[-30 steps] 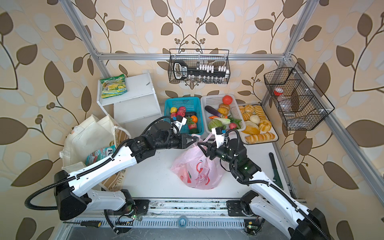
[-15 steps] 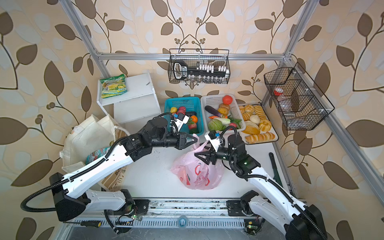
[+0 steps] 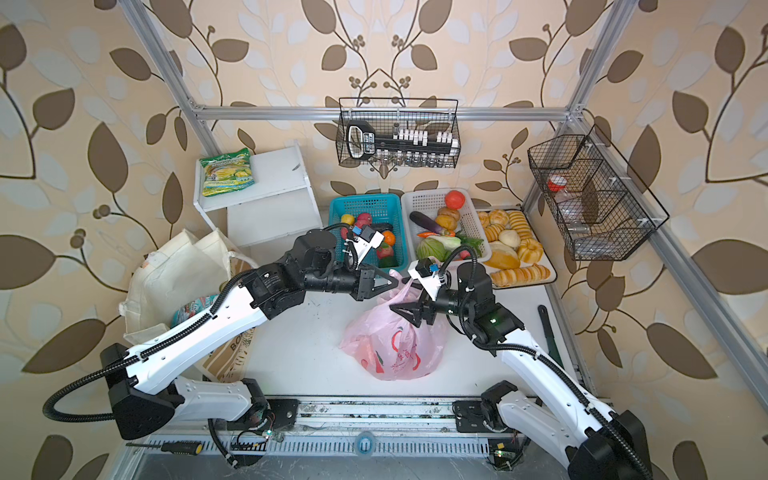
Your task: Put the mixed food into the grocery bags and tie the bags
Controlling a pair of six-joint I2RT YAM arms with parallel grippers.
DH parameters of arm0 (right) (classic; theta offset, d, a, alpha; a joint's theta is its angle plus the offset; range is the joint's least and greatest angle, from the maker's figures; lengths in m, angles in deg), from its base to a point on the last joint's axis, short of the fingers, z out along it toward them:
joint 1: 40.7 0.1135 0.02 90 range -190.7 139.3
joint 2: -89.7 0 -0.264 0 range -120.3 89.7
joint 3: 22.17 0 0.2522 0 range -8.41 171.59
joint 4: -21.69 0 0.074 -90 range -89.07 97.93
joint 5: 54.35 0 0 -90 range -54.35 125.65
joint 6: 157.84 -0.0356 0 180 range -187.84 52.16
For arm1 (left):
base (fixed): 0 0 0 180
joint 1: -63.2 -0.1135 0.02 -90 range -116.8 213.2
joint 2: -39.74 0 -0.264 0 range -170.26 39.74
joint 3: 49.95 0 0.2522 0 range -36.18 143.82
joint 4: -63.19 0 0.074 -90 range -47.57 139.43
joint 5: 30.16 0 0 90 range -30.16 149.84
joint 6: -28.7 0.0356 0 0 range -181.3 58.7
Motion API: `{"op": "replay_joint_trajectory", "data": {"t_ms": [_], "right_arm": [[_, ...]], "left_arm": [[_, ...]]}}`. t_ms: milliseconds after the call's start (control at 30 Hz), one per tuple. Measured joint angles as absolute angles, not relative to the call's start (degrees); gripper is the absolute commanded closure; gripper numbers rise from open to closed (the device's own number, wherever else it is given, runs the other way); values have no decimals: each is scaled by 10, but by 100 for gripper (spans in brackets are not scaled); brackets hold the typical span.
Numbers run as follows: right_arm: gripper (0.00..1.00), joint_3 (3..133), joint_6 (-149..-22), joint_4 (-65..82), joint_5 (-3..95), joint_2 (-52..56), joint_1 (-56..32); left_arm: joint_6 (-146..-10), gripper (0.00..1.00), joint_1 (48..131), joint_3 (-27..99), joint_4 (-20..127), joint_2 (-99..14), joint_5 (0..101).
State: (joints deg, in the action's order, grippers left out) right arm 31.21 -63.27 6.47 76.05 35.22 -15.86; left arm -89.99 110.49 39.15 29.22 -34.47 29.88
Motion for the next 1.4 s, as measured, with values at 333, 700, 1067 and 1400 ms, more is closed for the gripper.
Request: {"op": "replay_joint_trajectory", "data": {"t_ms": [333, 700, 1067, 1400], "right_arm": [[13, 303, -590, 90, 723, 399, -159], [13, 299, -561, 74, 793, 346, -159], [57, 319, -563, 61, 890, 300, -188], [94, 327, -607, 55, 921, 306, -192]], "left_arm": [[-898, 100, 1104, 398, 281, -353, 288], [-896, 100, 1104, 414, 280, -366, 249], [-885, 100, 1104, 426, 266, -369, 237], [-885, 100, 1096, 426, 266, -369, 240]]}}
